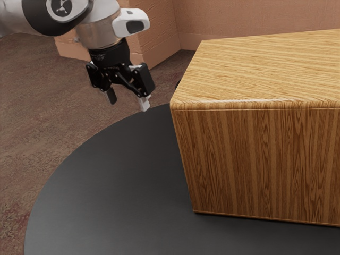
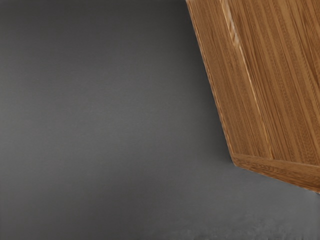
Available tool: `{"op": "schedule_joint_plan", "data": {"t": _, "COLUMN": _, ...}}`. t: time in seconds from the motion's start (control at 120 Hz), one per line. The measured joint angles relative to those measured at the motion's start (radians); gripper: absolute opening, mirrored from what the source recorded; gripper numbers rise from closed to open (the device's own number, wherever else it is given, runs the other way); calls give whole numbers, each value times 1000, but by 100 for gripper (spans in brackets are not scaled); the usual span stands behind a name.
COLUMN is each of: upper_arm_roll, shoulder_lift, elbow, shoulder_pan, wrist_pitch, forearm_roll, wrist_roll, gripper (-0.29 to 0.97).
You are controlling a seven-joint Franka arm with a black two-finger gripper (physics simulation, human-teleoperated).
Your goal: Pull the drawer handle with one arm to open the drawer
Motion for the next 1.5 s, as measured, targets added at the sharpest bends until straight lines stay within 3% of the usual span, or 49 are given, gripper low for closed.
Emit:
{"op": "schedule_joint_plan", "data": {"t": 0.292, "upper_arm_roll": 109, "shoulder_lift": -16, "elbow": 8, "shoulder_pan": 109, "wrist_pitch": -5, "forearm_roll": -50, "wrist_roll": -5, "gripper": 68}}
{"op": "schedule_joint_plan", "data": {"t": 0.5, "upper_arm_roll": 132, "shoulder_lift": -26, "elbow": 8, "shoulder_pan": 73, "wrist_pitch": -30, "forearm_roll": -75, "wrist_roll": -46, "gripper": 68}}
{"op": "schedule_joint_plan", "data": {"t": 0.775, "upper_arm_roll": 130, "shoulder_lift": -43, "elbow": -3, "shoulder_pan": 42, "wrist_pitch": 31, "forearm_roll": -161, "wrist_roll": -130, "gripper": 68}}
{"op": "schedule_joint_plan", "data": {"t": 0.85, "upper_arm_roll": 133, "shoulder_lift": -48, "elbow": -32, "shoulder_pan": 9, "wrist_pitch": 66, "forearm_roll": -187, "wrist_roll": -160, "gripper": 68}}
{"op": "schedule_joint_plan", "data": {"t": 1.058, "upper_arm_roll": 139, "shoulder_lift": -68, "elbow": -127, "shoulder_pan": -94, "wrist_pitch": 192, "forearm_roll": -353, "wrist_roll": -224, "gripper": 68}}
{"op": "schedule_joint_plan", "data": {"t": 1.367, "upper_arm_roll": 265, "shoulder_lift": -56, "elbow": -93, "shoulder_pan": -323, "wrist_pitch": 243, "forearm_roll": -391, "wrist_roll": -277, "gripper": 68}}
{"op": "schedule_joint_plan", "data": {"t": 1.433, "upper_arm_roll": 279, "shoulder_lift": -7, "elbow": -41, "shoulder_pan": -294, "wrist_pitch": 243, "forearm_roll": -392, "wrist_roll": -283, "gripper": 68}}
{"op": "schedule_joint_plan", "data": {"t": 1.5, "upper_arm_roll": 321, "shoulder_lift": 27, "elbow": -1, "shoulder_pan": -163, "wrist_pitch": 238, "forearm_roll": -395, "wrist_roll": -288, "gripper": 67}}
